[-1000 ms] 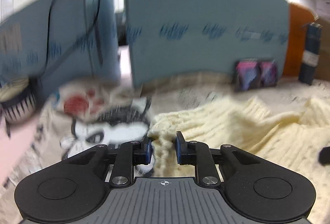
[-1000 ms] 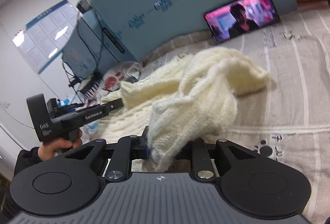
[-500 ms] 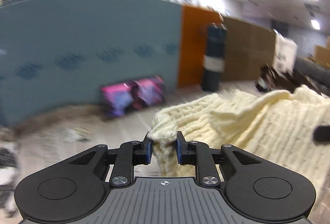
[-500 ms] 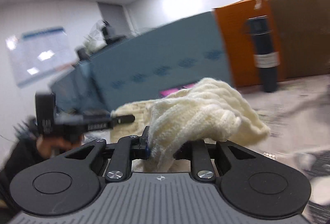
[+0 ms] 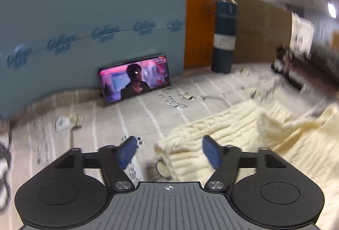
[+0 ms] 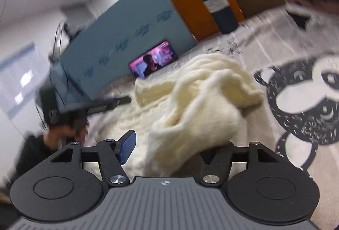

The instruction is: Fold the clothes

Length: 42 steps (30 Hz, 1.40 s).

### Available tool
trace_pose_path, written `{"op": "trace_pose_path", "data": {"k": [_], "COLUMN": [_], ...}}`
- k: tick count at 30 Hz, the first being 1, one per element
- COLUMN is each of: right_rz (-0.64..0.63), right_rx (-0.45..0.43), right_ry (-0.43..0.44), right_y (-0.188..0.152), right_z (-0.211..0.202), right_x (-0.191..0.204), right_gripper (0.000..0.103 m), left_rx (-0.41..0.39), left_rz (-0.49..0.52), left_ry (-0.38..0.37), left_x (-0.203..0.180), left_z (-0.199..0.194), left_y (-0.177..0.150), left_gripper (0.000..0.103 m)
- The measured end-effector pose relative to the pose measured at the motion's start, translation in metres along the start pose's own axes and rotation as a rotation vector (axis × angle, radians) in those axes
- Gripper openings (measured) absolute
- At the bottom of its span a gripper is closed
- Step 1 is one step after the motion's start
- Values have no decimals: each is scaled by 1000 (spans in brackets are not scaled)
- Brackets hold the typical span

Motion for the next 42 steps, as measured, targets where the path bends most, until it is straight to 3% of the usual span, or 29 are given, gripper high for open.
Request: {"op": "trace_pose_path", "data": {"k": [4,8,11,14,17,21,23,25,27,31,33,37,38,39,40,42], "right_rz": [262,371,312,252,191,35,-58,-160,-252,-446,-553,-703,-720,-731,-736,-716], "right_rx": [-58,-158,-244,-328,-412,-494,-507,-474,-381,-164,-55,95,117,138,158,172], "right_ry": [133,135,27,-80,-188,-489,-584,-581,-505,-333,-280,-262,-275,-288,-300,-321], "right_y": [16,29,34,39,45,48,50,51,54,51,49,41,40,38,36,37], "right_z": [-1,-1,-12,-23,-35,-60,-69,-68,-55,5,40,98,110,121,130,137], "right_x": [-34,-49,-47,-44,-41,-36,-28,-16,0,38,56,78,80,82,83,79], "right_gripper": [69,71,69,54,54,55,58,66,73,81,81,80,77,63,41,19], "left_rx": [20,59,51,46,39,23,8,-18,-48,-133,-120,-45,-38,-32,-27,-31], "left_rz": [-92,-31,3,4,13,36,50,68,88,174,211,244,229,217,207,213], "left_ry": [-72,-133,-118,-112,-97,-69,-61,-61,-72,-203,-258,-251,-259,-262,-265,-271], "left_x": [3,-14,-19,-19,-20,-22,-24,-26,-28,-40,-49,-59,-57,-55,-54,-55], "left_z": [-15,-18,-20,-20,-23,-27,-30,-34,-40,-57,-58,-45,-44,-44,-43,-44], "left_y": [-14,-29,-31,-32,-35,-38,-37,-37,-36,-38,-42,-49,-49,-49,-49,-51], "left_gripper": [79,82,83,84,85,87,87,87,88,89,89,89,89,89,89,87]}}
Point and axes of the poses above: each gripper's, at about its wrist camera, not at the fingertips, and z roughly the way its jaws point, x to its left, y to its top, the point moved 3 cm from there along z, roughly the way its jaws point, and after that the axes turned 3 degrees about y, right-handed, at the moved point
